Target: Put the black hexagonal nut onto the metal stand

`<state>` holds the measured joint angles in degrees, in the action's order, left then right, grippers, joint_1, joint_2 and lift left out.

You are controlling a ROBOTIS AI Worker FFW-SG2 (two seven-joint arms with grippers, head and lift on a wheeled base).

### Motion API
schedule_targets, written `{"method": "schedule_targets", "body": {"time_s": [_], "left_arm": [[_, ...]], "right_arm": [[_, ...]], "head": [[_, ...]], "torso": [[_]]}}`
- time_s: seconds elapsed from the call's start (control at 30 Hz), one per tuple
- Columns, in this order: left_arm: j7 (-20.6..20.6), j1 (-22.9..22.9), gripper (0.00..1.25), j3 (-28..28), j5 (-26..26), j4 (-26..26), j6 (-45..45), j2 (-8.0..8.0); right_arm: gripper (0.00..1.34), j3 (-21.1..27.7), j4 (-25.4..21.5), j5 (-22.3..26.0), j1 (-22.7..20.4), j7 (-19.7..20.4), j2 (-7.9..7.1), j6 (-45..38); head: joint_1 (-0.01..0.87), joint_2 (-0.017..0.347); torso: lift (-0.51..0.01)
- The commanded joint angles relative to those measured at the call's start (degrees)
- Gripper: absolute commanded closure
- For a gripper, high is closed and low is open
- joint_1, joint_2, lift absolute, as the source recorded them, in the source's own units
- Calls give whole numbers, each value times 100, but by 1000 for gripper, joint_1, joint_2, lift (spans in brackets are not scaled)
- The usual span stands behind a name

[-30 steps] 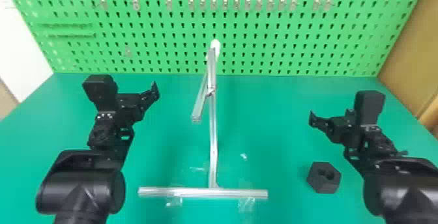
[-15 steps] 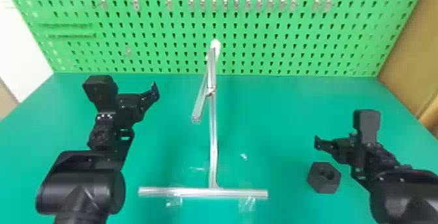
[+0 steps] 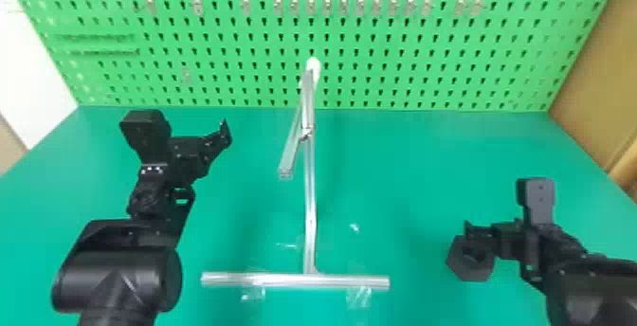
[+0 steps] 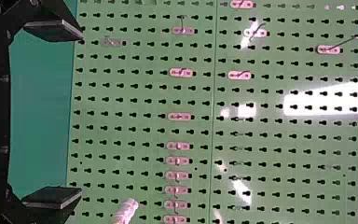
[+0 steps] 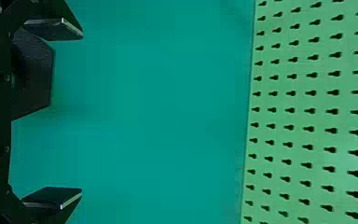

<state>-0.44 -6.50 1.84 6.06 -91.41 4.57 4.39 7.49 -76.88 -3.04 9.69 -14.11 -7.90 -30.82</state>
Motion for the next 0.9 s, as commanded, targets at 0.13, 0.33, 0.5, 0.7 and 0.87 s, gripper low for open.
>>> {"method": "schedule_targets", "body": {"time_s": [0.13,0.33,0.5,0.7,0.87], "left_arm": [[0,0,113,9,0,0,0,0],[0,0,113,9,0,0,-9,0],[0,0,113,9,0,0,-9,0],[0,0,113,9,0,0,-17,0],[0,8,113,9,0,0,-17,0]], "right_arm": [[119,94,261,-101,33,-74,-1,-109],[121,94,358,-162,33,-83,-10,-162],[121,103,446,-162,50,-83,-1,-179],[121,94,551,-171,68,-110,-10,-179],[121,112,604,-197,77,-127,-19,-179]], "head": [[693,81],[693,81],[693,81],[693,81],[693,81]], "torso": [[-1],[-1],[-1],[-1],[-1]]}}
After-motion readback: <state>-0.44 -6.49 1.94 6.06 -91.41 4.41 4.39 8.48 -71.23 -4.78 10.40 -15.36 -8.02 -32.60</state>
